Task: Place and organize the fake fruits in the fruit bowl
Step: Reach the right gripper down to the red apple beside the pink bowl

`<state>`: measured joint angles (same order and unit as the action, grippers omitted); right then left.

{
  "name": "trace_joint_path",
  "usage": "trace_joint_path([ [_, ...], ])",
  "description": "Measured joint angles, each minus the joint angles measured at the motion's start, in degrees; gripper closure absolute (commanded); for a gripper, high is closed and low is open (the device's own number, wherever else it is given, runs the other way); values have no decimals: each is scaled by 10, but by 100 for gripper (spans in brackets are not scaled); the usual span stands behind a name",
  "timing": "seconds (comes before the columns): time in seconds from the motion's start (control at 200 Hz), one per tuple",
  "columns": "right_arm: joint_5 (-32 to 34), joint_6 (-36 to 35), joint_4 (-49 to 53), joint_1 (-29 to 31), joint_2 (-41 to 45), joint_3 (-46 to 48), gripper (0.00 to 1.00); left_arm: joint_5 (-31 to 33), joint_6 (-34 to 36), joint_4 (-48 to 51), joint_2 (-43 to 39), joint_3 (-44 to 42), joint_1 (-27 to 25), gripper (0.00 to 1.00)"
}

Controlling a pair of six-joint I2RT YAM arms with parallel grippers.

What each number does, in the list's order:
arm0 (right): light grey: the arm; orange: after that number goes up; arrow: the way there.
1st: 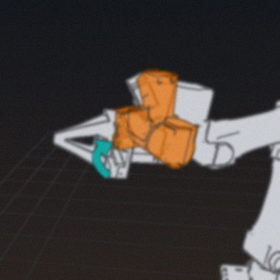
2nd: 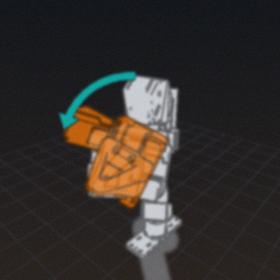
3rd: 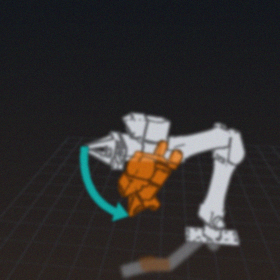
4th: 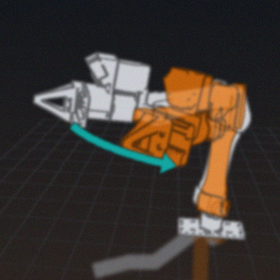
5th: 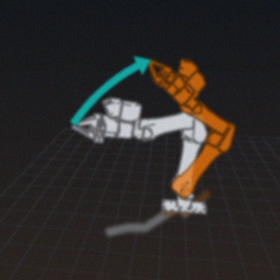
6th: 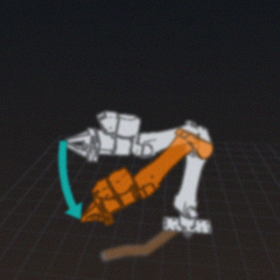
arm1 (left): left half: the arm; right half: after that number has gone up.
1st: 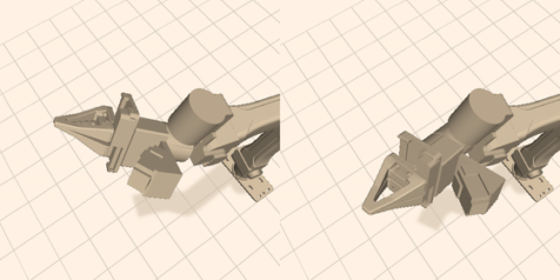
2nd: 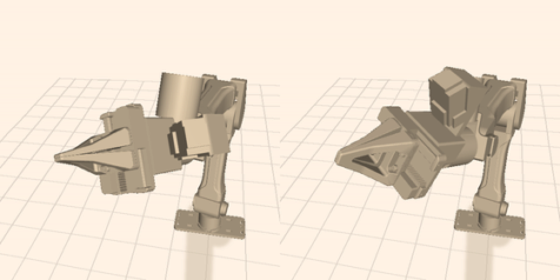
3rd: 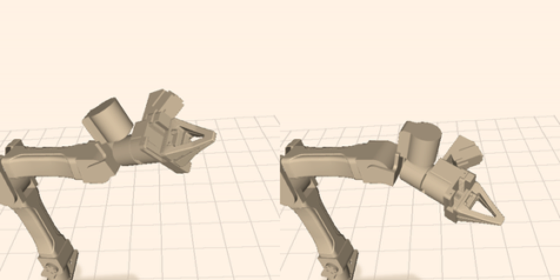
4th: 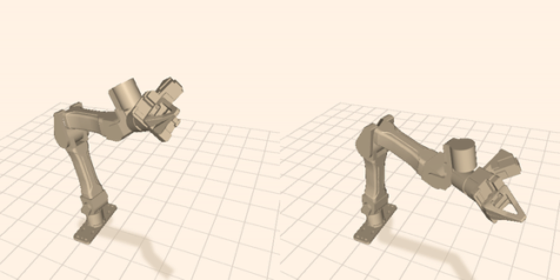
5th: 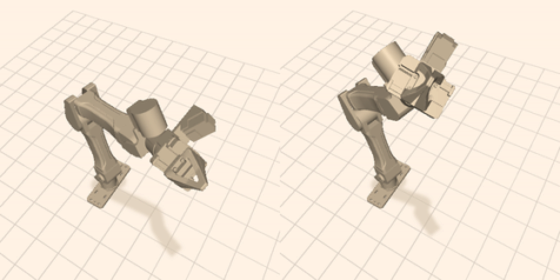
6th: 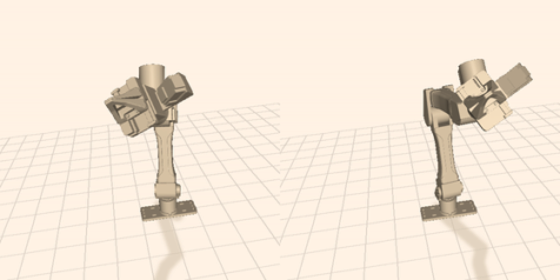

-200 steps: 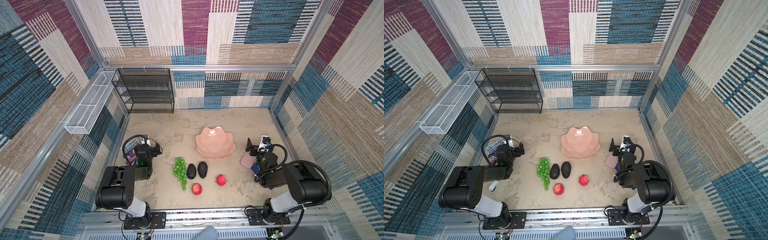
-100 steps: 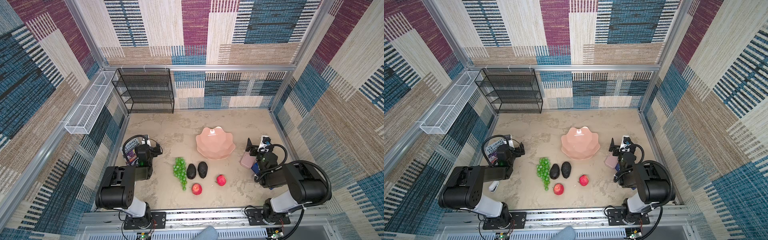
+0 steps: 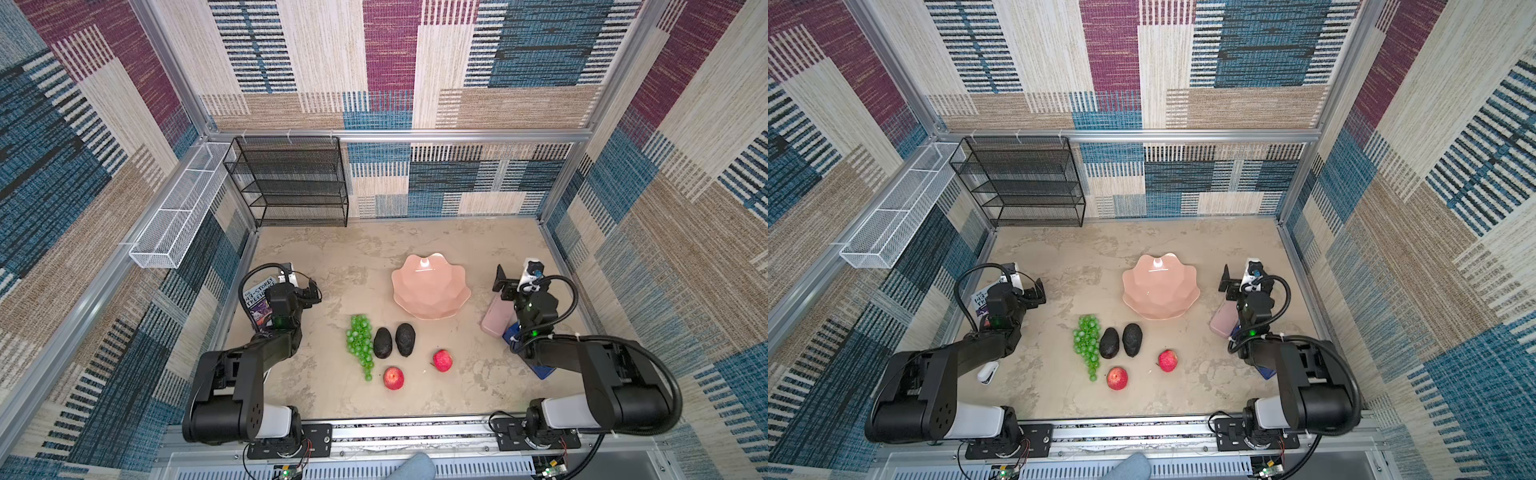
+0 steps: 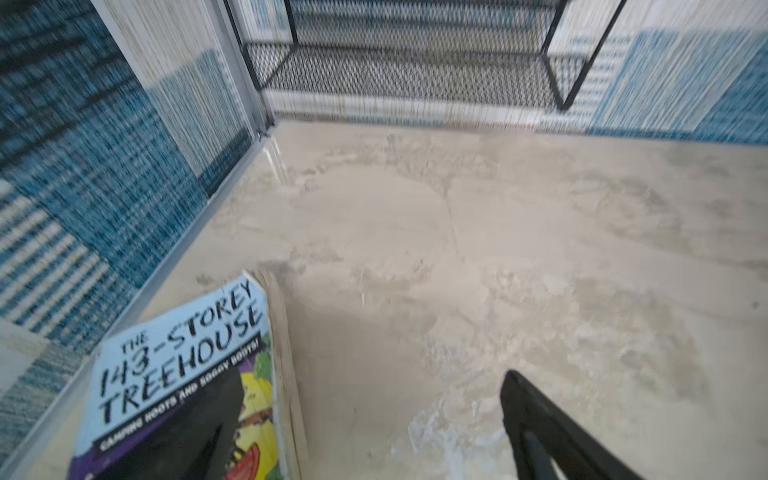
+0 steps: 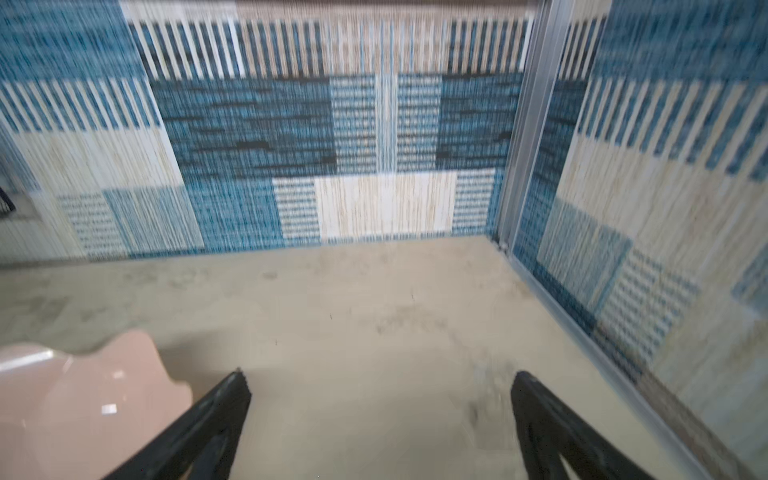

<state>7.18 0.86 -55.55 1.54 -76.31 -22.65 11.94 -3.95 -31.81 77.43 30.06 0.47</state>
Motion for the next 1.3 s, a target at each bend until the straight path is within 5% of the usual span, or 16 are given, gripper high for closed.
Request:
trace_joint_path([
  [0.1,-13,65,86,1,63,-61,0,-9,-56,89,-50,61,0,1],
  [0.285,-108,174,218,0,119,-54,8,-161,-163,233,-94,129,-1,9],
  [0.396,-169,186,339,16,143,-74,0,-200,-195,337,-132,161,0,11],
  [0.731,-140,206,649,189,190,-108,9,-180,-220,497,-314,138,0,10],
  [1.302,-51,350,786,443,123,-107,14,-132,-215,539,-346,143,1,6],
])
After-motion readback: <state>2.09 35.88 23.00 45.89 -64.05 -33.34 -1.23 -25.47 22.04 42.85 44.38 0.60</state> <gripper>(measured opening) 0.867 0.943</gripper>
